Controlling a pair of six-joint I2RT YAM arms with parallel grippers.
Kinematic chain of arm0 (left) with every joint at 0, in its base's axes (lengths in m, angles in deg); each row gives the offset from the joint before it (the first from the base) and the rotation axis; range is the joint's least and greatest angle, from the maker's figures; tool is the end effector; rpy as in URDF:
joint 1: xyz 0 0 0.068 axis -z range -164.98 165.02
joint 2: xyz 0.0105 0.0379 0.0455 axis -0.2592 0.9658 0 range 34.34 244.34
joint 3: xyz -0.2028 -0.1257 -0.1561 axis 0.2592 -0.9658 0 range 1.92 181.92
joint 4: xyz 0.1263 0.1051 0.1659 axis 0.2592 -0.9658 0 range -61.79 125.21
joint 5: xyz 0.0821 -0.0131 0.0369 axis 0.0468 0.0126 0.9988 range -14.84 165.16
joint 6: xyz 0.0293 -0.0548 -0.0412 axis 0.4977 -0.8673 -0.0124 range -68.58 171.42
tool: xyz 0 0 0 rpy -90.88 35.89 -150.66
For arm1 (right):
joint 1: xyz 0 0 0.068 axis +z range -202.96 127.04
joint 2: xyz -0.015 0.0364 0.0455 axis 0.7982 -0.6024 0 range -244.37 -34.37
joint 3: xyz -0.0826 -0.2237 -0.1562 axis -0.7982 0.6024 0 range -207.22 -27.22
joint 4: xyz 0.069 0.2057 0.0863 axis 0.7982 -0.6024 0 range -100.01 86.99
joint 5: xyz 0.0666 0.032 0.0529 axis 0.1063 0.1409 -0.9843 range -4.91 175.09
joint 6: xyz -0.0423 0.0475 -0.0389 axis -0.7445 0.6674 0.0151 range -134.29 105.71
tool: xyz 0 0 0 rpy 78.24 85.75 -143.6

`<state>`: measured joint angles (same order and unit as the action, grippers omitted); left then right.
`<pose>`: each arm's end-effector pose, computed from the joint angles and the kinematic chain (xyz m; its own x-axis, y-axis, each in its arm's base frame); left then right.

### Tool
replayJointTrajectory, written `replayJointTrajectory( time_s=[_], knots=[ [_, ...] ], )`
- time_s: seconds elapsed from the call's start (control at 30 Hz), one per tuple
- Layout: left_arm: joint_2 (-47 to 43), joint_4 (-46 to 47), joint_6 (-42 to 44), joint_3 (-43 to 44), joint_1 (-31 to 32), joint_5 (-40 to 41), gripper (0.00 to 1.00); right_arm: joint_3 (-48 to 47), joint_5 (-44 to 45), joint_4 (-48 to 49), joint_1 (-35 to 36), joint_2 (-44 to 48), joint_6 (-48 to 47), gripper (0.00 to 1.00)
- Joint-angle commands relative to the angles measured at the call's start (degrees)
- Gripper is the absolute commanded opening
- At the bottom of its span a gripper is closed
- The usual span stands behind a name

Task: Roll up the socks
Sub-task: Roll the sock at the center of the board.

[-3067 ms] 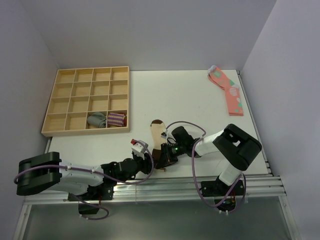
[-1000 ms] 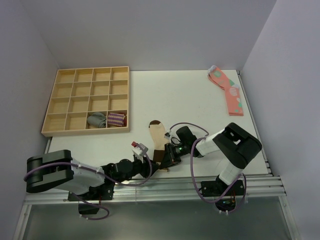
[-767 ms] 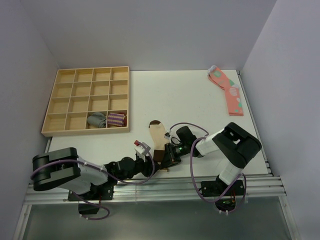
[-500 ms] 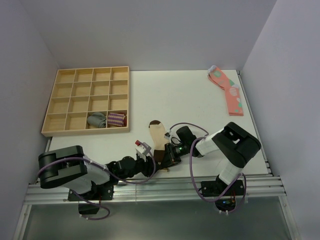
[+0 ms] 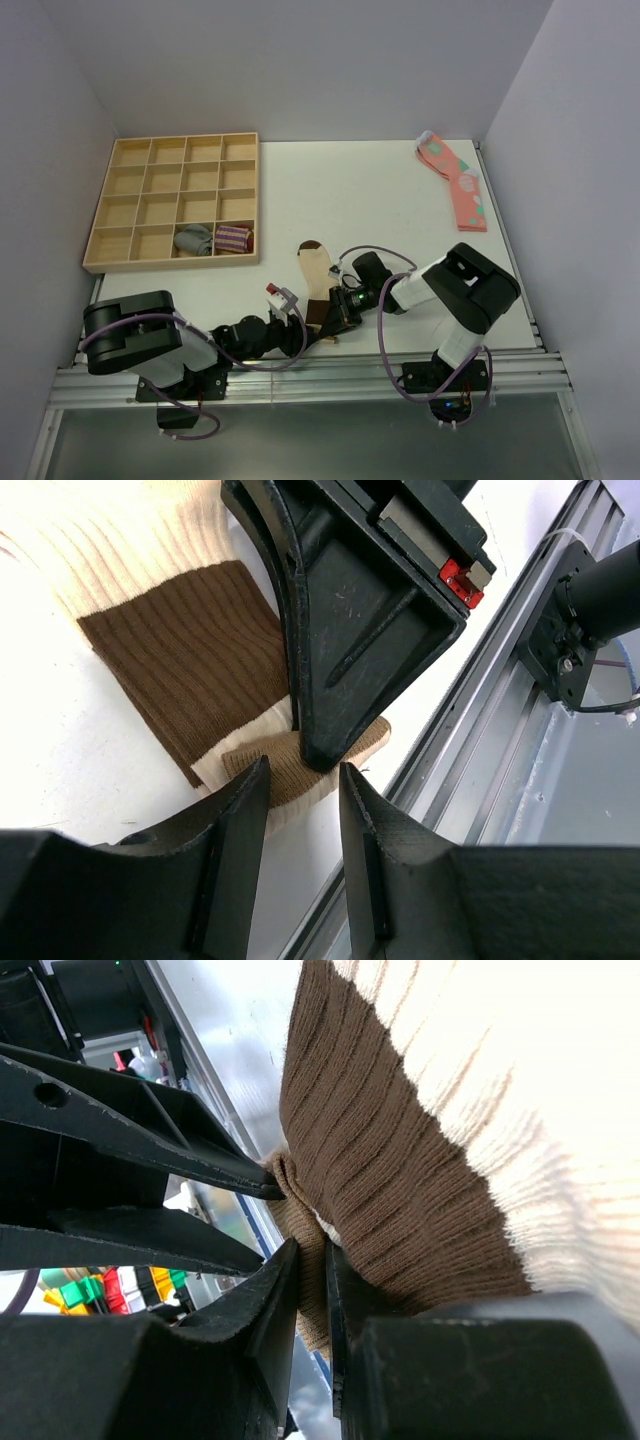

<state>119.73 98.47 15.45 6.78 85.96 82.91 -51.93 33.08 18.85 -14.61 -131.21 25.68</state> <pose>0.0805 -0.2073 0.1469 -0.6038 -0.0347 -0.7964 0.6669 0.5253 -0.5285 0.1638 0.1925 0.1155 -0.9613 -0.2564 -0.1006 -0.2080 0.4369 0.8751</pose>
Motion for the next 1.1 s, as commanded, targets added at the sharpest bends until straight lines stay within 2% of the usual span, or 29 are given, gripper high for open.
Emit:
replayJointTrajectory(
  time_s=[0.0,0.27,0.5,0.73,1.07],
  knots=[
    [1.01,3.71,-1.12,-0.29,-0.18,-0.72,0.4,0.89,4.9,-3.76,-0.38,-2.13,-2.09,0.21],
    [2.51,5.11,-1.39,-0.82,-0.1,-0.28,0.41,1.59,1.74,-1.48,-2.22,-2.13,0.02,0.21],
    [2.51,2.83,-0.25,0.32,0.61,0.86,0.43,1.95,-3.0,2.48,-4.33,-3.27,3.98,0.21],
    [3.47,0.72,0.72,1.73,2.36,2.97,0.46,-0.16,-3.01,-3.92,-4.6,-2.39,2.58,0.19],
    [3.56,-2.71,2.04,3.57,4.82,6.49,0.5,-1.92,-5.91,-5.16,-4.77,-2.92,4.59,0.17]
  ],
)
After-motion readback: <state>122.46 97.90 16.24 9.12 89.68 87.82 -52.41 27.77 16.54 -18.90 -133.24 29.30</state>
